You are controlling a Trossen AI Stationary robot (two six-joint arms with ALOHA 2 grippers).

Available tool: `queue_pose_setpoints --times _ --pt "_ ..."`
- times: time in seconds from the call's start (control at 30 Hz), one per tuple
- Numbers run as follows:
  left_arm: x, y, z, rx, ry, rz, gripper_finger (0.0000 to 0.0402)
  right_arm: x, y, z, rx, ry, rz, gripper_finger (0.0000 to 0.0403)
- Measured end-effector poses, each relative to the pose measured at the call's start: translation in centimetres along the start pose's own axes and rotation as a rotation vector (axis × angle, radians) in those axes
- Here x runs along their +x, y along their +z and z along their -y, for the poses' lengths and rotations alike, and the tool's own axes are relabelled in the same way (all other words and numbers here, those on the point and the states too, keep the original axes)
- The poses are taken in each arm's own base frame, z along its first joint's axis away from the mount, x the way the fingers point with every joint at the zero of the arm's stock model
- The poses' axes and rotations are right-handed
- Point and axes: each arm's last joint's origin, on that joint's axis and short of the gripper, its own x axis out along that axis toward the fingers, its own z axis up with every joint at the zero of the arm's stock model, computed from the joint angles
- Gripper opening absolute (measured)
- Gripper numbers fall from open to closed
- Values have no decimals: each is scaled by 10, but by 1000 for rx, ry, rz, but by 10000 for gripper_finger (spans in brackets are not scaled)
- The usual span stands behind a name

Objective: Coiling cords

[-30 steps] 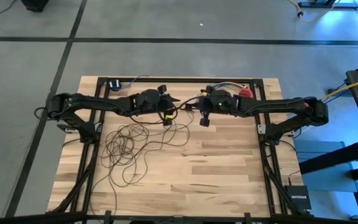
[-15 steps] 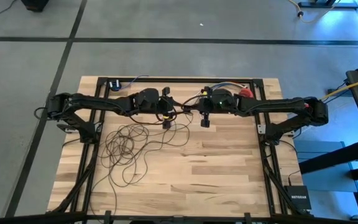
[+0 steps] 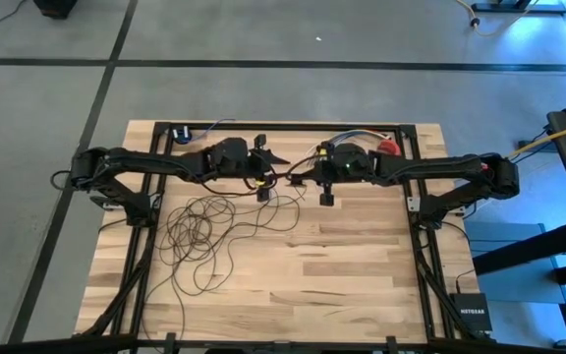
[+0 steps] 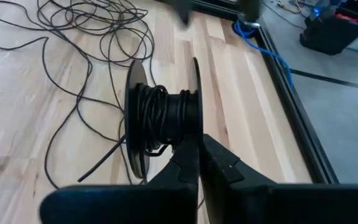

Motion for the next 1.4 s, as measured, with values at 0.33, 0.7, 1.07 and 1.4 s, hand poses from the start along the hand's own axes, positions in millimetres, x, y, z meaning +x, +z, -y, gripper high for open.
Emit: queue_pose_setpoints --times 0.33,0.7,1.07,1.4 --pt "6 -11 0 -9 -33 -61 131 0 4 1 -1 17 49 3" --pt "10 -12 -2 -15 -29 -34 101 0 6 1 1 28 71 3" --pt "10 -12 -2 6 -37 -31 4 0 6 1 32 27 73 27" --pt "10 -12 -2 2 -35 -31 2 -6 19 7 56 -31 67 85"
